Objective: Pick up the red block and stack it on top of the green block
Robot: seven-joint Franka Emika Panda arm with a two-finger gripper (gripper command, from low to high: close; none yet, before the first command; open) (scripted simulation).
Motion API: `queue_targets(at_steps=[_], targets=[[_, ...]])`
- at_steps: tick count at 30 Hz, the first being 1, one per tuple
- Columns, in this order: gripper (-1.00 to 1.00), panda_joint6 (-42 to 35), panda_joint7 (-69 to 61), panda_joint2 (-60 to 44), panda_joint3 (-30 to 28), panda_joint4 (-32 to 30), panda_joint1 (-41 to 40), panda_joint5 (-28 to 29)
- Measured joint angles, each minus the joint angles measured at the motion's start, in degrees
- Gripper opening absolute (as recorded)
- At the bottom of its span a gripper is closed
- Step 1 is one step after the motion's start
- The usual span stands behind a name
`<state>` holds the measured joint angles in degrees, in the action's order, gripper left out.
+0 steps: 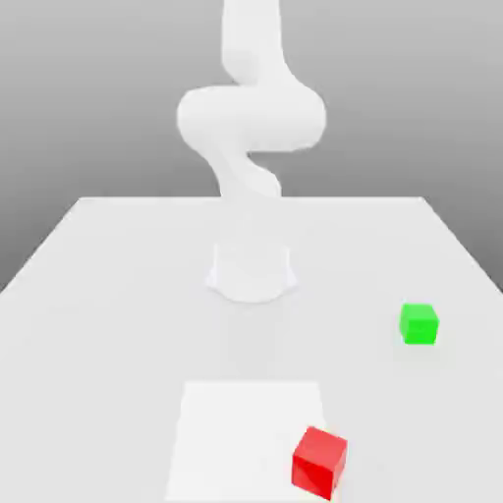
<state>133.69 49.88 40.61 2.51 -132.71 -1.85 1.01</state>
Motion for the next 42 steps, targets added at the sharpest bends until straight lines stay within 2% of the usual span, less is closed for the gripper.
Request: queue_targets(at_steps=[8, 16, 21, 25, 30, 31, 37, 42], targets=[[0.0, 6.2, 13.8, -17.0, 7.3, -3.0, -4.9, 4.2], [0.0, 12.2, 27.3, -33.7, 11.6, -5.9, -7.0, 8.3], [0.0, 16.2, 34.4, -43.8, 12.3, -7.8, -6.0, 9.0], [0.0, 19.7, 38.0, -51.4, 12.7, -9.3, -5.0, 7.0], [0.0, 27.5, 42.4, -61.7, 8.7, -8.1, -1.7, 11.4], [-1.0, 28.4, 42.9, -62.8, 8.1, -7.9, -1.2, 12.0], [-1.0, 29.0, 43.1, -63.4, 7.8, -7.8, -0.9, 12.4], [-1.0, 22.6, 39.5, -55.4, 11.0, -9.2, -3.2, 7.4]])
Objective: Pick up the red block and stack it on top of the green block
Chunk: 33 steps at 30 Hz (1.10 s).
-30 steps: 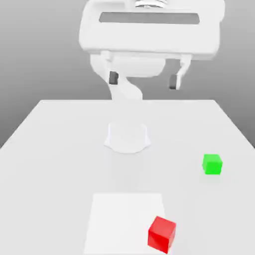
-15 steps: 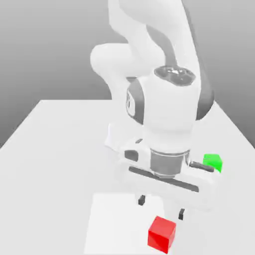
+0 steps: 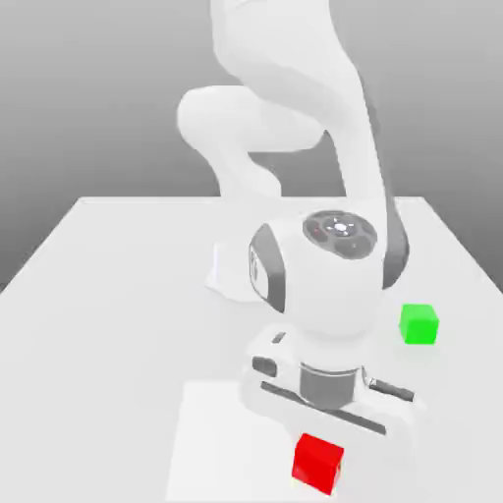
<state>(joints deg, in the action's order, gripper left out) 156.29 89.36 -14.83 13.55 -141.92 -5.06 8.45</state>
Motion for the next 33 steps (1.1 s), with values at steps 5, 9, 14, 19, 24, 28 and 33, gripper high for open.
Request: queue_targets(at_steps=[5, 9, 14, 19, 24, 28, 33], targets=[[-1.0, -3.6, -4.8, 9.0, 8.1, -5.2, 4.0, -6.9], [-1.0, -4.6, -9.6, 15.8, 13.1, -10.6, 15.2, -13.7], [-1.0, -5.1, -15.0, 23.9, 16.4, -17.6, 24.3, -21.5], [-1.0, -4.5, -19.0, 30.5, 19.9, -24.5, 34.5, -27.1], [-1.0, -0.8, -14.6, 27.0, 23.6, -25.1, 30.7, -20.7], [-1.0, 3.0, -9.8, 22.6, 25.9, -25.0, 26.6, -13.8], [-1.0, 8.5, -3.6, 16.6, 26.3, -25.1, 23.6, -4.7]])
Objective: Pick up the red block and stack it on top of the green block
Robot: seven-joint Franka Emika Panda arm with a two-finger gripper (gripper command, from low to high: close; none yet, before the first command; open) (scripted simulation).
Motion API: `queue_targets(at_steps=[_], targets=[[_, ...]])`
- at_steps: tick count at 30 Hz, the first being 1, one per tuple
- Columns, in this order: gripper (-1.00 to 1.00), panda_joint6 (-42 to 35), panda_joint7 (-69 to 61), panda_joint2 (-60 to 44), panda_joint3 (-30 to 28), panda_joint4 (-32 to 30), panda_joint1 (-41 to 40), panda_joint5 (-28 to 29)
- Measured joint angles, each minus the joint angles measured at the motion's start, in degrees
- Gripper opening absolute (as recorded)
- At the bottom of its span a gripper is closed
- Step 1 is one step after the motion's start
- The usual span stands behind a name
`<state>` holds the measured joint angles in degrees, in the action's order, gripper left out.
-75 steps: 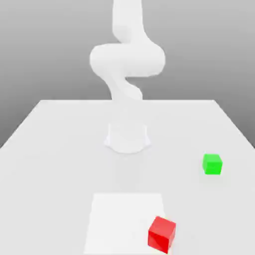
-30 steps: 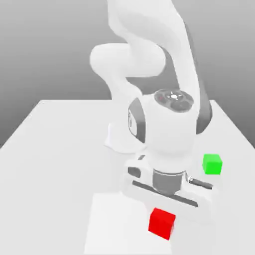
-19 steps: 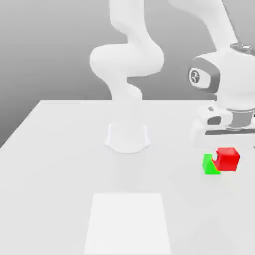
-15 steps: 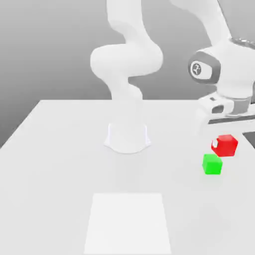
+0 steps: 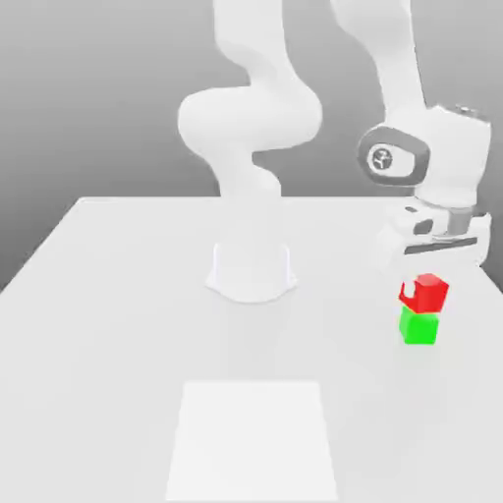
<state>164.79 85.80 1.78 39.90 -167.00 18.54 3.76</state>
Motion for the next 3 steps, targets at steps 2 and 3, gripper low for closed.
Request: queue_targets(at_steps=[2, 3], targets=[[-1.0, 2.3, 2.1, -2.4, -0.6, -0.1, -0.4, 3.0], [1.0, 3.4, 2.7, -3.4, -0.8, -0.2, -0.5, 4.0]])
